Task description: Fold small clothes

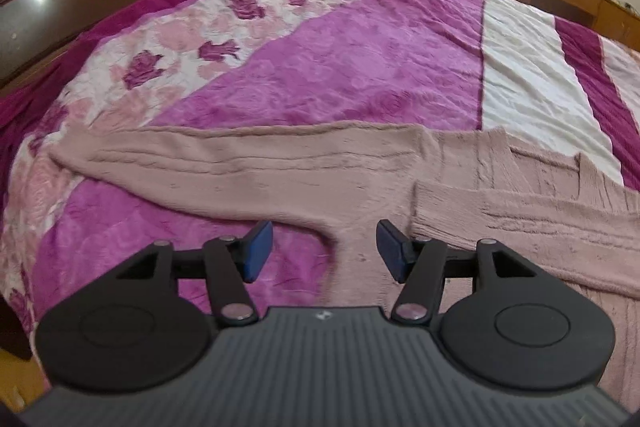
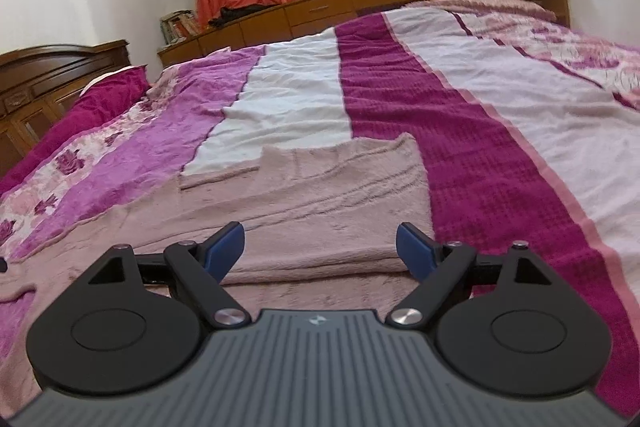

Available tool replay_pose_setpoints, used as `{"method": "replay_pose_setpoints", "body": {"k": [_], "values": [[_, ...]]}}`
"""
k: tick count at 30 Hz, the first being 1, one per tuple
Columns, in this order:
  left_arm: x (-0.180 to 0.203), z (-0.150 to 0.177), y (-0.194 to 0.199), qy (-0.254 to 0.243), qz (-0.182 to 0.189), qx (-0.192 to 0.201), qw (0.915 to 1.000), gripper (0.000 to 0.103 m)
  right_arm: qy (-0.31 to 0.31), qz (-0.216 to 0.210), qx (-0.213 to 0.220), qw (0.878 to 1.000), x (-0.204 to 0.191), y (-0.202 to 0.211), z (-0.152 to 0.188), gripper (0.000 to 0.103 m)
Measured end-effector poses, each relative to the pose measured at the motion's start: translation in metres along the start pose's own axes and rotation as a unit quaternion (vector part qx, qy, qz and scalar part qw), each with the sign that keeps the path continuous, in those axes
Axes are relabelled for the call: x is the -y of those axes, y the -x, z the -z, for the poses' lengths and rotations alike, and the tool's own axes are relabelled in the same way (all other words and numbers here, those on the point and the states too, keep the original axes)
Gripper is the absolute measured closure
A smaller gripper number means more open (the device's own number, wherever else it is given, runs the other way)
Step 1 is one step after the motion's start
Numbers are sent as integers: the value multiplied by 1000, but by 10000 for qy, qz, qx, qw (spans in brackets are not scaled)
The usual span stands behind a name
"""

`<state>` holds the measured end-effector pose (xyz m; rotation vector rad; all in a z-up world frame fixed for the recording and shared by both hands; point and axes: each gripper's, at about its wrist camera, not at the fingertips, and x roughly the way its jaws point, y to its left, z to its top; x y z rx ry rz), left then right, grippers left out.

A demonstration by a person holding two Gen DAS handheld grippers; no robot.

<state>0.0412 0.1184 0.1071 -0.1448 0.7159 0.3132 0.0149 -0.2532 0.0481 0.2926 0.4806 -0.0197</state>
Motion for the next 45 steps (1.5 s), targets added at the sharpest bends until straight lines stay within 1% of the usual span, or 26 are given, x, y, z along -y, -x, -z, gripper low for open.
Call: {"method": "replay_pose_setpoints", "body": {"k": [3, 6, 8, 11, 15, 22, 28, 30, 34, 41, 45], "values": [[-20, -4, 6, 148, 17, 39, 9999, 44, 99, -160, -58, 9998, -15, 17, 1, 15], [-41, -8, 6, 323, -150, 43, 9994, 44, 148, -287, -126, 9994, -26, 32, 3, 15], [-56, -8, 4, 401, -177, 42, 9990, 44, 137, -333, -172, 9992, -32, 41, 6, 15], [-79, -9, -6, 619, 22, -24, 9981, 44, 121, -295, -241, 9992, -37, 49, 12, 15], [-106, -7, -26, 1042, 163, -121, 9944, 44, 139, -83, -388, 9991, -42, 50, 25, 15], [-149, -3, -66, 1846, 308, -230, 9821, 44, 277, 147, -589, 9978, -48, 46, 38, 15], [-178, 3, -98, 2479, 292, -342, 9677, 44, 330, 256, -602, 9973, -51, 45, 41, 15], [-181, 4, -105, 2547, 321, -313, 9660, 44, 345, 312, -638, 9969, -54, 43, 42, 15], [-184, -1, -114, 2556, 390, -95, 9659, 44, 435, 381, -666, 9961, -58, 40, 43, 15], [-200, -9, -133, 2856, 576, 196, 9564, 44, 488, 464, -786, 9946, -60, 38, 49, 15], [-206, -13, -142, 2824, 603, 297, 9569, 44, 465, 580, -844, 9937, -60, 38, 49, 15]]}}
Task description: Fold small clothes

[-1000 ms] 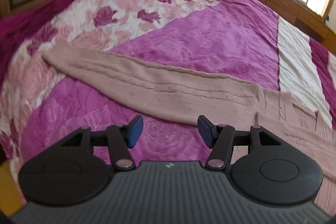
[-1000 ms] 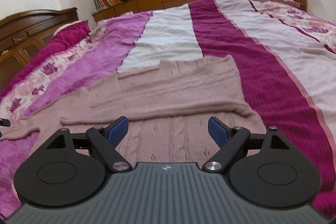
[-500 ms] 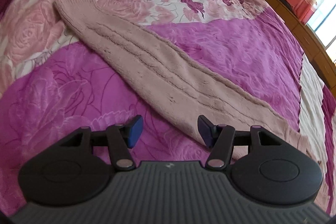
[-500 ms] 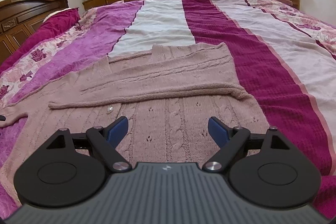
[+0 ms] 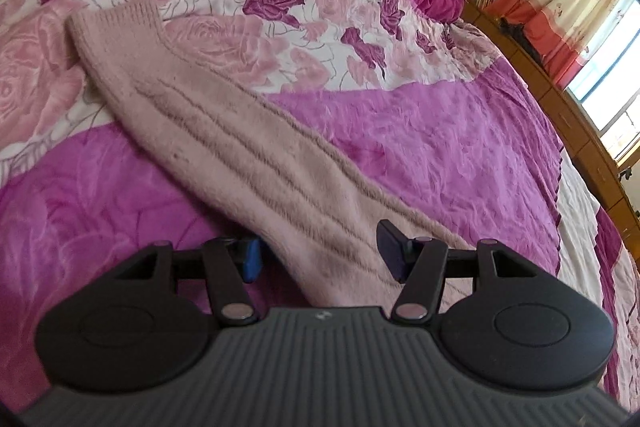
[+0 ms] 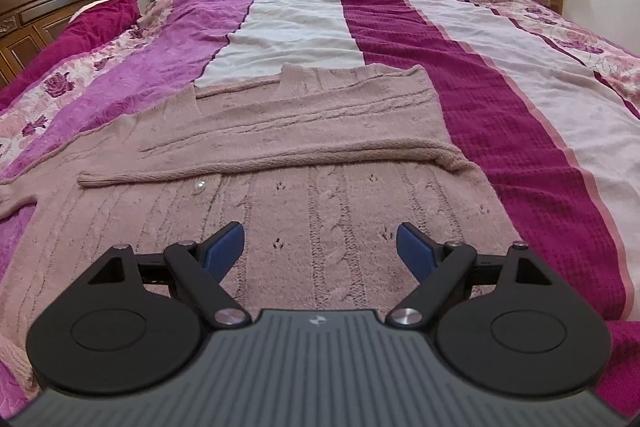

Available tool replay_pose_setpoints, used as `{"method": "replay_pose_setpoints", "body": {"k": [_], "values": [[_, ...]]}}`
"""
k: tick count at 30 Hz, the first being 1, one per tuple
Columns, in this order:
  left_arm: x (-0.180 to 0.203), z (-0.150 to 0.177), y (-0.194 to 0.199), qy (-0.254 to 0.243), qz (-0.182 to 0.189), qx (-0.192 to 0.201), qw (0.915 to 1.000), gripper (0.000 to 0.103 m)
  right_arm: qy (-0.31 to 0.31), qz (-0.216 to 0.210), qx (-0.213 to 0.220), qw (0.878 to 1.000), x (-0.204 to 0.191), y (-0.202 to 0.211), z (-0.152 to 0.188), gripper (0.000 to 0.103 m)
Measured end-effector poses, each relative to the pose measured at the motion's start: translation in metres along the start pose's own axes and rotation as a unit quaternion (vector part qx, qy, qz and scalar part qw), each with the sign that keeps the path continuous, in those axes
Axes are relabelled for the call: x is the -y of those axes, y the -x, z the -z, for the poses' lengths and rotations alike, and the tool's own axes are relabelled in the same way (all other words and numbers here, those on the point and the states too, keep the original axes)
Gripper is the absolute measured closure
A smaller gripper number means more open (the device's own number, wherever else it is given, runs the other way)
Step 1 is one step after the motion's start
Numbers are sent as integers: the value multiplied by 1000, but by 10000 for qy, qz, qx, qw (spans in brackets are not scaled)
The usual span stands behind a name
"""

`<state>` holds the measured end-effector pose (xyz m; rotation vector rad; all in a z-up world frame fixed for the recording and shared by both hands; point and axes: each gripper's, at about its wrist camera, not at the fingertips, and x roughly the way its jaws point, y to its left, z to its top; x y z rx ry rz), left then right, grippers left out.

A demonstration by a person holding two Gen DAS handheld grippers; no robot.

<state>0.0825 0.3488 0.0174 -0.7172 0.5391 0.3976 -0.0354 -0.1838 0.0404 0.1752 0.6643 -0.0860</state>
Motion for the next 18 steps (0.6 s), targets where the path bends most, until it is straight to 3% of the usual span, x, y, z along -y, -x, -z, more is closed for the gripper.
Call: {"method": "replay_pose_setpoints", "body": {"k": [10, 11, 13, 14, 18], "values": [[11, -10, -15, -463, -188, 3, 9988, 45, -62, 31, 41, 10000, 3, 4, 4, 15], [13, -10, -15, -549, -187, -10, 9983, 49, -93, 32, 34, 9999, 3, 4, 5, 15], [16, -11, -15, -768, -153, -67, 9969, 82, -158, 30, 42, 9999, 6, 4, 5, 15], [16, -12, -15, -832, -109, -130, 9964, 88, -186, 31, 52, 9998, 7, 4, 5, 15], [18, -15, -3, -917, 114, -23, 9957, 92, -281, 24, 90, 9996, 10, 5, 5, 15]]}}
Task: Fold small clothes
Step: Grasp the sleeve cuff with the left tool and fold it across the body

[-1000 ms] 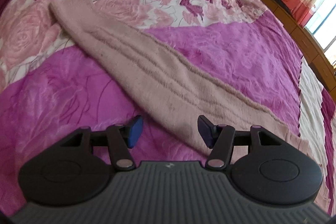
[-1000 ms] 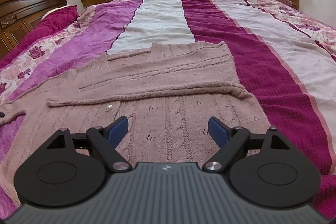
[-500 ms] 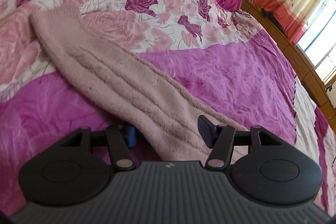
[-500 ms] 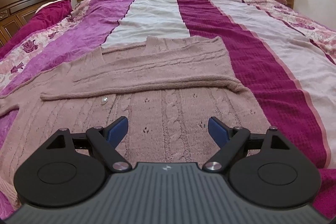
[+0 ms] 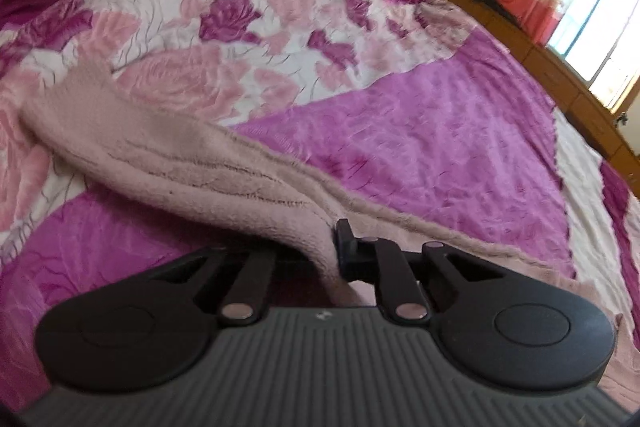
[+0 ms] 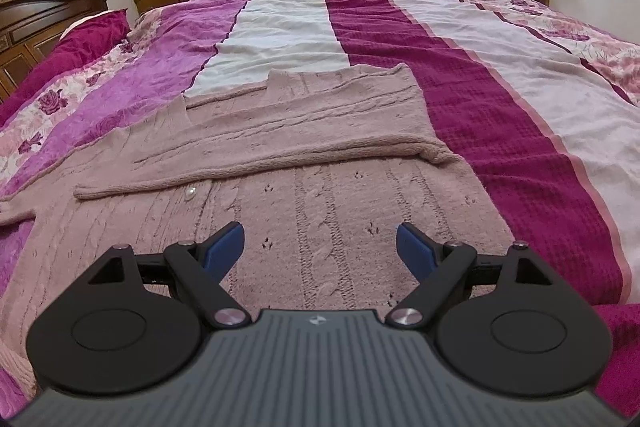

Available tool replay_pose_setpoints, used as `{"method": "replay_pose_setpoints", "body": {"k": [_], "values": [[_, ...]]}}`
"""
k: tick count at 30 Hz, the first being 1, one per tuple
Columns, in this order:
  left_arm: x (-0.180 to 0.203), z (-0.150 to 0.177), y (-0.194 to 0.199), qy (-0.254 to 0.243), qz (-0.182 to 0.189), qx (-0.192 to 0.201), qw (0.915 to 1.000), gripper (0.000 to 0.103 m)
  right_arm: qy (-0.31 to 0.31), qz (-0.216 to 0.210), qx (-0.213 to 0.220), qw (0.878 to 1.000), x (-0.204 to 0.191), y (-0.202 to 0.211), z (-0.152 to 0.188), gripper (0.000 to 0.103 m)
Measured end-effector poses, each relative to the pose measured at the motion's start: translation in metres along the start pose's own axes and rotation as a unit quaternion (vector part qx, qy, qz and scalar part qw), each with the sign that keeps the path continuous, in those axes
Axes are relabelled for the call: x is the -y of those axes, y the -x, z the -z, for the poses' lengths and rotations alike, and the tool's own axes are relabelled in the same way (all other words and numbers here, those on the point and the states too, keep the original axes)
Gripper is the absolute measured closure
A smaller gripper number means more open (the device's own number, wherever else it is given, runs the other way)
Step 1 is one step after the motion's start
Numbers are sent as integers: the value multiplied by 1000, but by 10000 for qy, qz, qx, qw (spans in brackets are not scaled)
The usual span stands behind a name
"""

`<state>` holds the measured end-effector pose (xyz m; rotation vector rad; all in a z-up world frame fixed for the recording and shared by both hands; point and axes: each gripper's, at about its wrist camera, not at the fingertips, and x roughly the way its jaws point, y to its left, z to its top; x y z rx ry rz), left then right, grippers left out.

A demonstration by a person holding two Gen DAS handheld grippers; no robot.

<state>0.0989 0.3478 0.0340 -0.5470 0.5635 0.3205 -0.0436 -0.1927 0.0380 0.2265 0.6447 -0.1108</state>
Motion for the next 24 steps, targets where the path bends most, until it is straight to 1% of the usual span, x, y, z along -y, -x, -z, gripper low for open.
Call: {"method": "replay_pose_setpoints", "body": {"k": [4, 9, 14, 19, 24], "values": [[11, -5, 19, -135, 228, 180, 9995, 92, -55, -25, -14, 10000, 2, -1, 1, 15], [38, -15, 42, -315, 605, 411, 9968, 92, -144, -73, 44, 9999, 3, 0, 2, 15], [68, -18, 60, -359, 1126, 440, 9920, 93, -237, -105, 98, 9996, 6, 4, 1, 15], [102, -11, 71, -657, 1276, 469, 9885, 93, -360, -130, 147, 9992, 13, 6, 2, 15], [134, 1, 76, -931, 1332, 367, 9860, 93, -440, -177, 199, 9987, 17, 7, 2, 15]]}}
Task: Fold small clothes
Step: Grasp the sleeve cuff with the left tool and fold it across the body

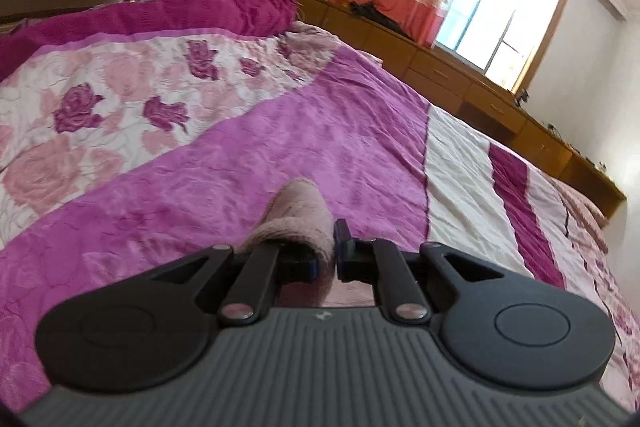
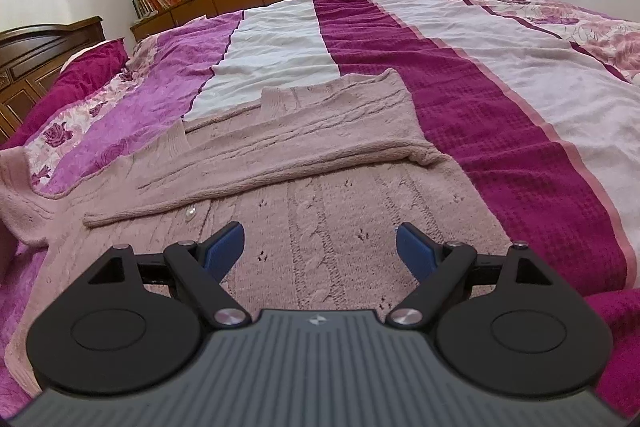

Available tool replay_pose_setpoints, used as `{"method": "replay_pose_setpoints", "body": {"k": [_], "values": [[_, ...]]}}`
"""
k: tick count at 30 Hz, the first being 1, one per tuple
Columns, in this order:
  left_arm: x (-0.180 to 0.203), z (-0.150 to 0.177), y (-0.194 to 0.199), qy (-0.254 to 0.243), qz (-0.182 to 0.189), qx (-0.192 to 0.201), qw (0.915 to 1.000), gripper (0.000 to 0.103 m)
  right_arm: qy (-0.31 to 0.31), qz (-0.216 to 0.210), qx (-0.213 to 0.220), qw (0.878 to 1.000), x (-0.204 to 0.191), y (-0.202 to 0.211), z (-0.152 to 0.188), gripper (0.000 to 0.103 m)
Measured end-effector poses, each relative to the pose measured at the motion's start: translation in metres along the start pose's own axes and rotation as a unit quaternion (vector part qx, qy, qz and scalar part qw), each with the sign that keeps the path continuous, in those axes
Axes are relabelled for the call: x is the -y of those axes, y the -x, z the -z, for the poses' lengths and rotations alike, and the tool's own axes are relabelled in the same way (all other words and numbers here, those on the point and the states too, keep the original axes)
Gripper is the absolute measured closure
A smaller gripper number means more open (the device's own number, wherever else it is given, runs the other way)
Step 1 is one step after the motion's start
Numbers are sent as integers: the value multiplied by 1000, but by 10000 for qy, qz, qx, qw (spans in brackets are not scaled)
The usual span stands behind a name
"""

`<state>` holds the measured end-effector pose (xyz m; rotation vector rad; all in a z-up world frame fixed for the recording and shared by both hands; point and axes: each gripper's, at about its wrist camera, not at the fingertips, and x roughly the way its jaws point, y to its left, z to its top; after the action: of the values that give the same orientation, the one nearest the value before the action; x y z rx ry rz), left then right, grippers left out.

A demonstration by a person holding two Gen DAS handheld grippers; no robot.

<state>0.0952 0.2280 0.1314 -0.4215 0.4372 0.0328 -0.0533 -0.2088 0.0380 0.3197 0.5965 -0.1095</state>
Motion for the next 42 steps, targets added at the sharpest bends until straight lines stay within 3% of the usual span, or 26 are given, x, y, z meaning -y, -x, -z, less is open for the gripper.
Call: {"method": "replay_pose_setpoints", "body": {"k": [11, 21, 32, 42], "values": [[72, 13, -6, -526, 273, -79, 9982, 93, -133, -131, -29, 9998, 7, -4, 2, 15], [122, 42, -22, -678, 659, -307, 9950, 93, -274, -176, -81, 9994, 15, -10, 5, 15], [137, 102, -43, -1020, 752, -1003, 9869, 93, -264, -192, -139, 9994, 17, -14, 7, 15], [132, 135, -42, -1266, 663, -1535, 9778, 89, -235, -231, -176, 9993, 16, -15, 8, 15]]}}
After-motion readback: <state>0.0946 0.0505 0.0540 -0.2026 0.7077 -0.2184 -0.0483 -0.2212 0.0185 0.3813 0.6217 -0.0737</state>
